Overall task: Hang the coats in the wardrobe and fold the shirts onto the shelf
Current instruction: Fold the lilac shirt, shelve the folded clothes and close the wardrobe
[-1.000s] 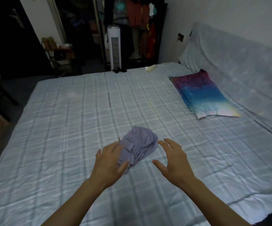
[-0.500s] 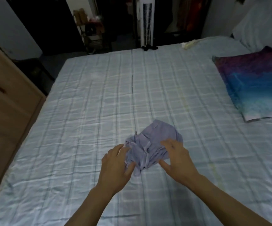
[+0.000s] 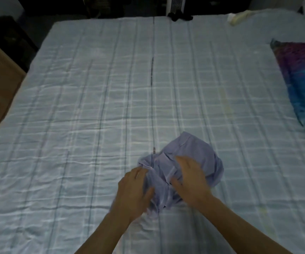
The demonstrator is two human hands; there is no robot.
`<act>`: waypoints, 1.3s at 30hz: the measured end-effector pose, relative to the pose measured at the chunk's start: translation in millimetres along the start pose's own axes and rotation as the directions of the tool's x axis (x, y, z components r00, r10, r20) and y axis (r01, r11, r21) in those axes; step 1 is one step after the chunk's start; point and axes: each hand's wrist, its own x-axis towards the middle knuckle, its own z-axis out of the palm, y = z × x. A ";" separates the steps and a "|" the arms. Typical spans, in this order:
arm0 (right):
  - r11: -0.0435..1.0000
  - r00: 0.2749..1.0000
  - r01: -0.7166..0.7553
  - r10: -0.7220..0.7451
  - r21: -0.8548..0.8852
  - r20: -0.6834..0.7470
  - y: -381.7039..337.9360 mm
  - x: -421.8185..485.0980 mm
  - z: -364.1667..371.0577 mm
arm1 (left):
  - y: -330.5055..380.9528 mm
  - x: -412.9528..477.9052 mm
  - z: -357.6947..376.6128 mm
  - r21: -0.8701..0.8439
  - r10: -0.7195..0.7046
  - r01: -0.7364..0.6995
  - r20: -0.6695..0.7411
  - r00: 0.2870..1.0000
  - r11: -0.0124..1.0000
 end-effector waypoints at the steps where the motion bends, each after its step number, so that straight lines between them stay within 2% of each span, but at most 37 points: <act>1: 1.000 1.000 -0.011 0.011 -0.020 0.011 3.7 11.4 8.5 | -4.4 11.8 5.8 -0.017 -0.008 0.008 0.001 1.000 1.000; 7: 0.987 0.997 -0.060 0.068 -0.150 0.047 32.8 70.0 41.1 | -22.1 70.6 33.7 0.002 -0.032 0.032 0.036 0.999 1.000; 12: 0.951 0.977 -0.084 0.138 -0.299 0.164 51.0 100.4 60.2 | -26.3 106.0 49.4 0.010 0.021 -0.021 0.061 0.998 1.000; 15: 0.958 0.978 -0.073 0.124 -0.278 0.169 55.3 106.9 67.1 | -26.9 129.9 59.5 0.041 0.054 -0.059 0.106 0.993 0.997; 19: 0.987 0.991 -0.074 0.089 -0.144 0.103 65.6 108.8 68.0 | -27.7 153.1 73.6 0.160 0.136 -0.176 0.229 0.964 0.971; 22: 0.994 0.993 -0.081 0.086 -0.076 0.075 68.5 111.4 65.8 | -24.7 161.9 81.9 0.152 0.215 -0.259 0.257 0.942 0.954; 24: 0.998 0.997 -0.063 0.063 -0.018 0.036 66.5 111.4 60.8 | -19.0 164.3 81.6 0.122 0.273 -0.304 0.218 0.937 0.945; 29: 0.991 1.000 -0.015 0.016 0.135 -0.003 54.3 101.5 36.2 | 2.1 162.9 59.4 -0.005 0.374 -0.374 -0.031 0.927 0.927; 31: 0.983 0.998 0.013 -0.002 0.183 -0.062 44.0 96.9 20.7 | 13.2 159.6 41.1 -0.046 0.354 -0.358 -0.083 0.932 0.932; 33: 0.977 0.994 0.046 -0.023 0.207 -0.111 31.5 92.9 1.1 | 25.1 152.6 20.1 -0.068 0.309 -0.315 -0.077 0.948 0.947; 39: 0.929 0.979 0.179 -0.137 0.324 -0.149 -17.1 65.0 -69.4 | 70.4 118.3 -49.5 -0.175 0.277 -0.306 -0.171 0.946 0.936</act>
